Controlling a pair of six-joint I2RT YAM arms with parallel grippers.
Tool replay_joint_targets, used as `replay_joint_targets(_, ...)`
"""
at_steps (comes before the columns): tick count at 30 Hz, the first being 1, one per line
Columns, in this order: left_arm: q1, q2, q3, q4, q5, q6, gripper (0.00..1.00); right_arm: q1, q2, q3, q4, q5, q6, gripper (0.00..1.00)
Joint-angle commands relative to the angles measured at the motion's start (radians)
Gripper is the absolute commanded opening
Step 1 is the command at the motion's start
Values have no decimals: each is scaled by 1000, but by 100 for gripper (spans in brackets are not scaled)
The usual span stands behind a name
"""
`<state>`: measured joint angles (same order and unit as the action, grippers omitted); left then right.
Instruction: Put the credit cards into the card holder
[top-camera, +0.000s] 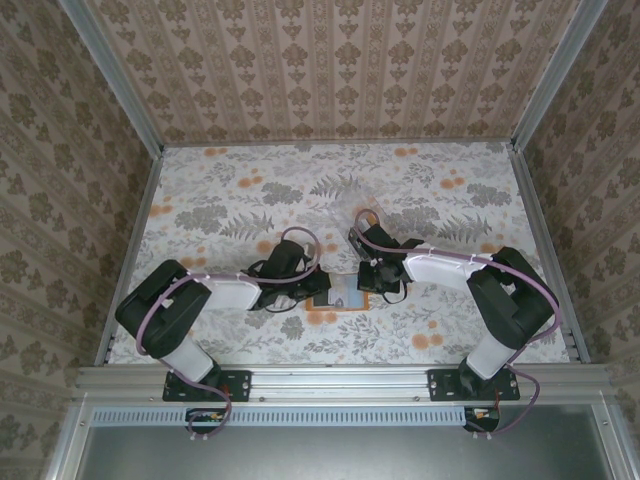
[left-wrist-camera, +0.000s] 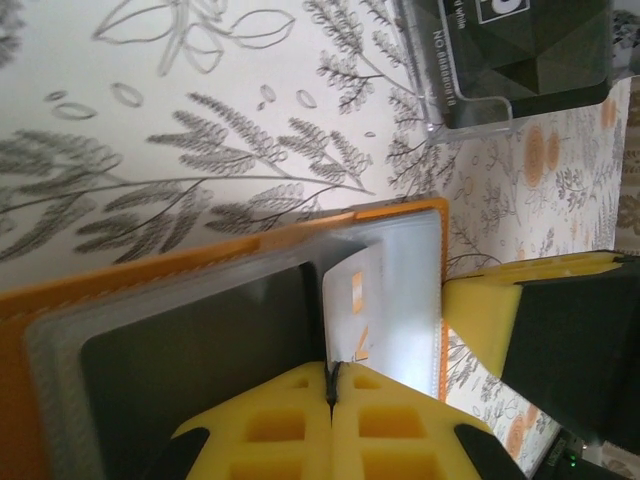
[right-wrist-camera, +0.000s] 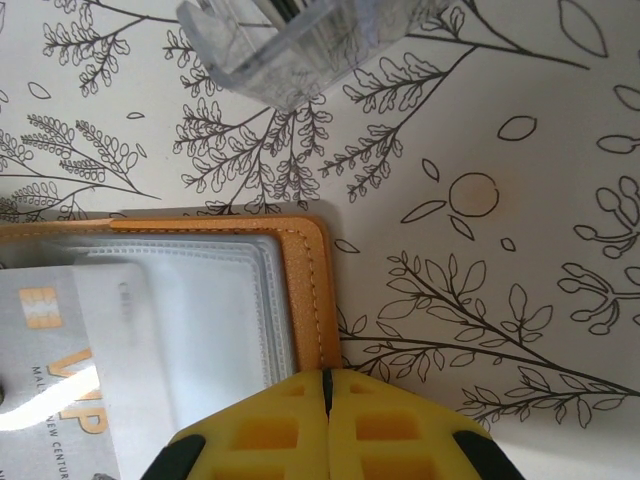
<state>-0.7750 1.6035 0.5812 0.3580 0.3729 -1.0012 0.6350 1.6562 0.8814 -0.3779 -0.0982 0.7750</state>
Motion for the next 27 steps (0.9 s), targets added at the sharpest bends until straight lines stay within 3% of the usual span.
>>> replay_joint_targets(1, -26, 54, 41, -29, 7, 7, 6, 5, 59, -54, -8, -10, 17, 8)
replay_joint_targets(8, -52, 82, 39, 5, -14, -33, 14, 5, 38, -71, 11, -40, 33, 8)
replay_joint_targets(14, -56, 39, 72, -121, -60, 10, 26, 5, 38, -71, 10, -44, 36, 8)
replay_joint_targets(23, -78, 15, 148, -319, -122, 62, 25, 5, 27, -76, 13, -60, 46, 8)
replay_joint_targets(27, -91, 20, 185, -394, -152, 71, 19, 5, 25, -79, 17, -67, 53, 8)
